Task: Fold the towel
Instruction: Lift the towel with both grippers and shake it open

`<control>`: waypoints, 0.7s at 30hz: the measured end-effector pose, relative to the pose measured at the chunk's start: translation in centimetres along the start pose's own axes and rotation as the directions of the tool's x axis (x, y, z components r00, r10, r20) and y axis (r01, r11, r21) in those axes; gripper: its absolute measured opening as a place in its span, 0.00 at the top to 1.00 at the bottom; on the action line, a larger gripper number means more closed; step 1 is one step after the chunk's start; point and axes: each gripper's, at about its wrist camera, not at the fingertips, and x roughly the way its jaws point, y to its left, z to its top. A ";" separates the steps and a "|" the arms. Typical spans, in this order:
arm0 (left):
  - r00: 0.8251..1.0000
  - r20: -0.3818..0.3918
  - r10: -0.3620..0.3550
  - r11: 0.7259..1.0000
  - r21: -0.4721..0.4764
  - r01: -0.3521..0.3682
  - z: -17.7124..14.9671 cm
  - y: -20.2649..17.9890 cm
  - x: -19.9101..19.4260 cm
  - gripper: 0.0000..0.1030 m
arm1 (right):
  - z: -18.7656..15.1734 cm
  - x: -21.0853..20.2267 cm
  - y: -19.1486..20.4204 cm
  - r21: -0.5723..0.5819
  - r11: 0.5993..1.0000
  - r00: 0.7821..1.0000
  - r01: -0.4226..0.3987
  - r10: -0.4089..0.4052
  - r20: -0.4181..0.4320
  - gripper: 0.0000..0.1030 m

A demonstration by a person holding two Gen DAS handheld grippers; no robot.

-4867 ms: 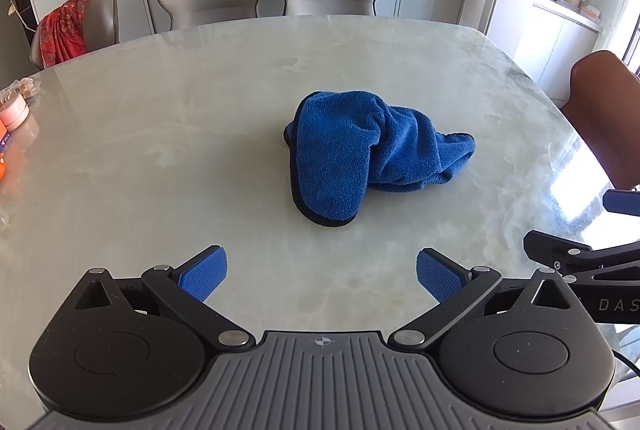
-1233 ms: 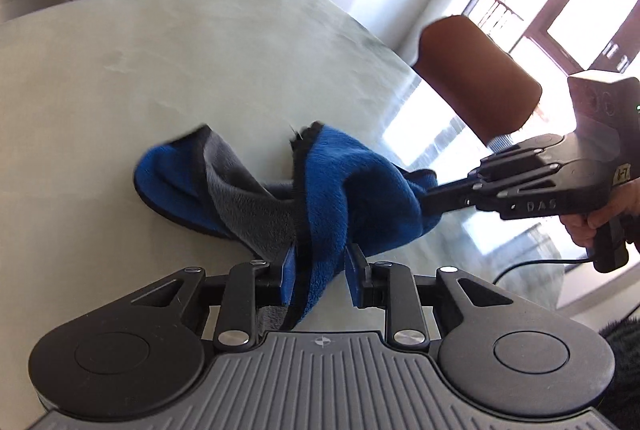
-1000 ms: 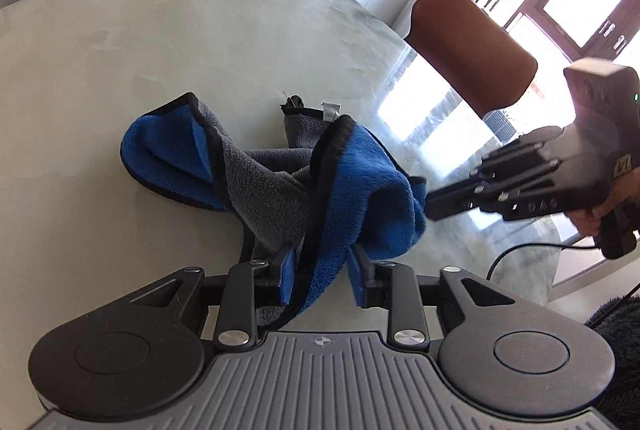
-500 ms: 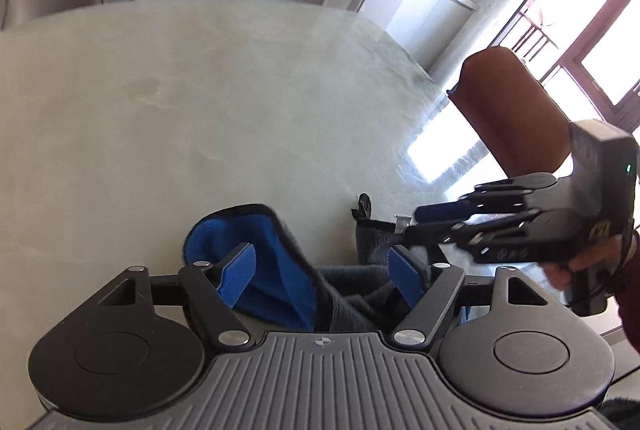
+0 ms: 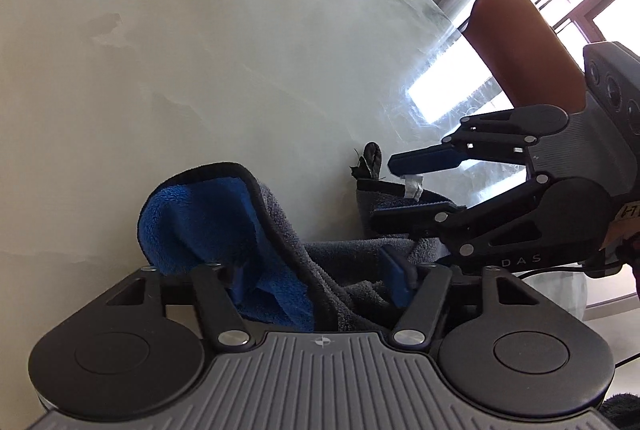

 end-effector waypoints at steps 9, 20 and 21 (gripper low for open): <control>0.992 0.105 0.071 0.997 -0.039 -0.067 -1.5 2.2 -3.2 0.88 | -0.5 -4.5 0.3 0.007 0.999 0.989 0.036 -0.036 0.147 0.96; 0.927 0.308 0.213 0.977 -0.050 -0.207 1.2 5.4 -9.1 0.88 | 1.9 -9.4 -5.3 0.170 0.949 0.897 0.265 -0.307 0.319 0.95; 0.927 0.302 0.220 0.975 -0.056 -0.213 1.5 5.6 -8.9 0.88 | 1.9 -8.5 -5.7 0.178 0.942 0.900 0.283 -0.325 0.291 0.95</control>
